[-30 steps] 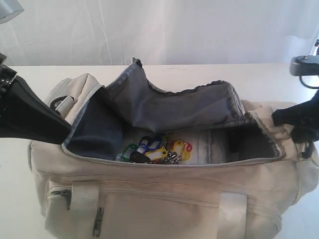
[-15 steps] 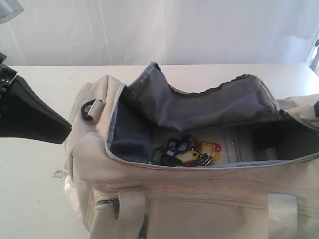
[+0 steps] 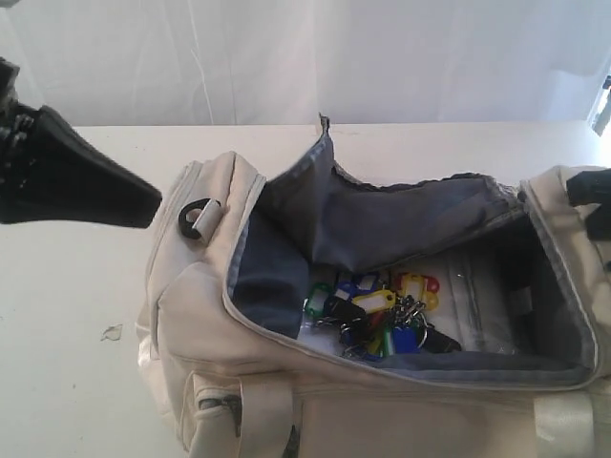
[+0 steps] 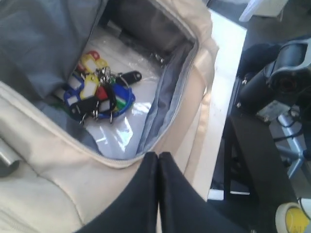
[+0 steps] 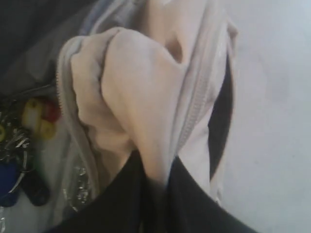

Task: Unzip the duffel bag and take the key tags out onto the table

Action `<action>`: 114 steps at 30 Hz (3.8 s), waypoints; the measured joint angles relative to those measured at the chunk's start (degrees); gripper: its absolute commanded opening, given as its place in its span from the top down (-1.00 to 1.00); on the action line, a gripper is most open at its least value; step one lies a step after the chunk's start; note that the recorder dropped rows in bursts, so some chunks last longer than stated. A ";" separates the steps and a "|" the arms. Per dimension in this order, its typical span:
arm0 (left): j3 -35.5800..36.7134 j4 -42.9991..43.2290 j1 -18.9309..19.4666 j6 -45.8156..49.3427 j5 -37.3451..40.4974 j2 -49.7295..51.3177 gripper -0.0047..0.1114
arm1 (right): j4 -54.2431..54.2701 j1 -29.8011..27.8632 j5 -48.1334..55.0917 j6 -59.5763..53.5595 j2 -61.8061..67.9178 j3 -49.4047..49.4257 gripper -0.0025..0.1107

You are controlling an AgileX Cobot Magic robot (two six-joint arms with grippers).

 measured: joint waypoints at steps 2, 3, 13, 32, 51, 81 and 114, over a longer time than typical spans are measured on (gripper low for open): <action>-0.73 -2.45 0.00 0.00 -0.40 0.30 0.92 | 3.14 0.00 0.48 -2.73 0.00 0.00 0.33; -1.34 -3.01 -0.15 0.00 -0.56 0.78 0.92 | 3.93 0.00 0.62 -3.43 0.00 0.00 0.22; -10.41 0.20 -14.47 -2.08 -6.35 17.03 0.92 | 5.86 0.00 1.10 -4.60 -3.78 0.00 -0.10; -35.07 40.81 -37.83 -23.52 -13.62 46.77 -0.48 | 6.33 0.00 1.08 -4.60 -13.45 0.00 -0.10; -36.14 40.63 -38.53 -24.23 -18.07 56.00 -0.32 | 6.33 0.00 1.05 -4.60 -13.45 0.00 -0.10; -35.57 42.51 -38.53 -24.27 -16.11 45.24 0.92 | 6.42 0.00 -3.69 -4.60 -13.45 3.86 -0.10; -35.57 46.99 -35.68 -24.27 -19.72 31.58 0.92 | 6.56 0.00 -3.93 -4.60 -13.45 3.86 -0.10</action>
